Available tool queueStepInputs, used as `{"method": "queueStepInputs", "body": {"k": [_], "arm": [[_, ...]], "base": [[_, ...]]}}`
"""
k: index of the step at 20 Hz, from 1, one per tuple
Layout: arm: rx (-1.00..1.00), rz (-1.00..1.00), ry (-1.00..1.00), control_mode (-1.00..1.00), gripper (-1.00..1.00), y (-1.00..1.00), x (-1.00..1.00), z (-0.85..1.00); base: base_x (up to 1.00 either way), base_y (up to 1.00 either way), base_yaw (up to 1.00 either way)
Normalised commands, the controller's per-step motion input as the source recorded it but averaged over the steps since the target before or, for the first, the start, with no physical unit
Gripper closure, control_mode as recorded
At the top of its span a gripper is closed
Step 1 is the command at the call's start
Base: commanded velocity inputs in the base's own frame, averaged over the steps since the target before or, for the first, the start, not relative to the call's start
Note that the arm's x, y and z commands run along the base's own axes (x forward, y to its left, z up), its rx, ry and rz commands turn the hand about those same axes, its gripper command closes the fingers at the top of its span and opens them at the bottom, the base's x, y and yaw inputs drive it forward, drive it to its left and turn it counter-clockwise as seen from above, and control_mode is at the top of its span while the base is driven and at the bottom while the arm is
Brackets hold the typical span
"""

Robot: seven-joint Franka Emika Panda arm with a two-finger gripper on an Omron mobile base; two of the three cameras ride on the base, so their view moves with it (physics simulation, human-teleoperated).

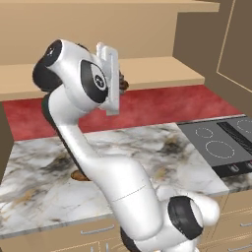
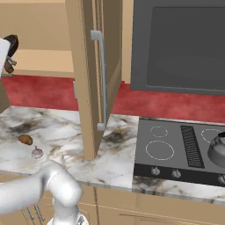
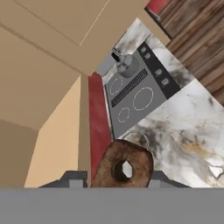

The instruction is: Pick the pan from the cabinet and place it on the stove. Then turn on the stove burner for the pan.

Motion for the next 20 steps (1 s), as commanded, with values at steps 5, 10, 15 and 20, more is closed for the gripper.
{"method": "queueStepInputs", "body": {"k": [5,10,15,20], "arm": [[0.08,-0.12,-0.17,-1.0,1.0,-0.44,-0.88,-0.2],[0.08,-0.18,-0.11,-1.0,1.0,-0.36,-0.85,-0.35],[0.06,-0.15,-0.02,-1.0,1.0,-0.41,-0.7,-0.36],[0.11,-0.21,0.0,-1.0,1.0,-0.54,-0.3,-0.18]], "base": [[0.0,0.0,0.0],[0.0,0.0,0.0],[0.0,0.0,0.0],[0.0,0.0,0.0]]}}
